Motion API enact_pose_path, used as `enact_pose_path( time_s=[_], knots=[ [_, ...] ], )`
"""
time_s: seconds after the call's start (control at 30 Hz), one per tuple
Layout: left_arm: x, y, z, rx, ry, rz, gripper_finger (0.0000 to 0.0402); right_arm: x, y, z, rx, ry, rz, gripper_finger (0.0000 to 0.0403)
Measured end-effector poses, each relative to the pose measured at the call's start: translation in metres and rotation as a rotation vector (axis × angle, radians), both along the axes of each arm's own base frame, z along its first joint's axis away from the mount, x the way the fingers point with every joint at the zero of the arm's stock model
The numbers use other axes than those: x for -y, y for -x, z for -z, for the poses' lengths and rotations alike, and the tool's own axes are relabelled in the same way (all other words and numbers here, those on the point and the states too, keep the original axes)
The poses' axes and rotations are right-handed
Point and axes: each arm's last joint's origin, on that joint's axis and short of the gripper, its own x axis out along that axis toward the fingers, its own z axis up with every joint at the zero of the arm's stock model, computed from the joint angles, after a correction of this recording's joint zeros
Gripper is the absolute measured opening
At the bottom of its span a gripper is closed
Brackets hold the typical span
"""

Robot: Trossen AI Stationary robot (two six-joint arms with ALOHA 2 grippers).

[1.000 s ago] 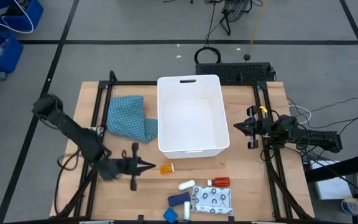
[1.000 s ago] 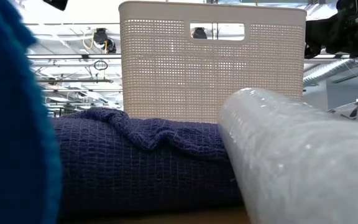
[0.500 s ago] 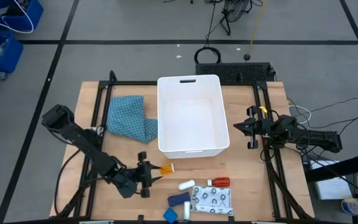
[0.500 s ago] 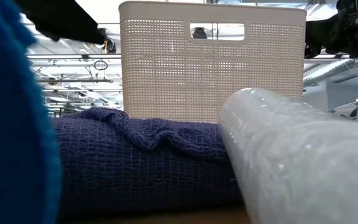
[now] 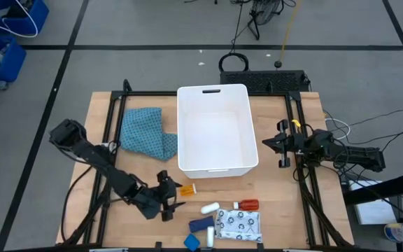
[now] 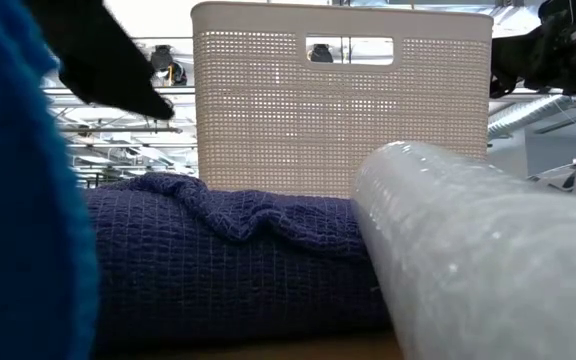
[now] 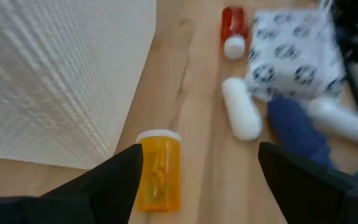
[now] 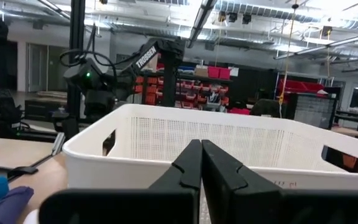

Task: Pick & place medical supplies in basket/bin
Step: Put the pill bottle into the white bin

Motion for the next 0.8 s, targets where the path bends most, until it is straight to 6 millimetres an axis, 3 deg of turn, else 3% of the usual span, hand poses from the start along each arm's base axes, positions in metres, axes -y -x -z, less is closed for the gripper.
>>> enact_pose_path(
  time_s=[0.37,0.8],
  knots=[
    [0.003,-0.01,0.027,-0.048,-0.027,-0.007,0.0328,0.0,0.0,0.001,-0.014,-0.027,-0.006,0.0],
    [-0.016,-0.022,0.032,-0.095,-0.007,-0.034,0.0329,0.0,-0.001,0.002,-0.026,-0.049,-0.011,0.0]
  ],
)
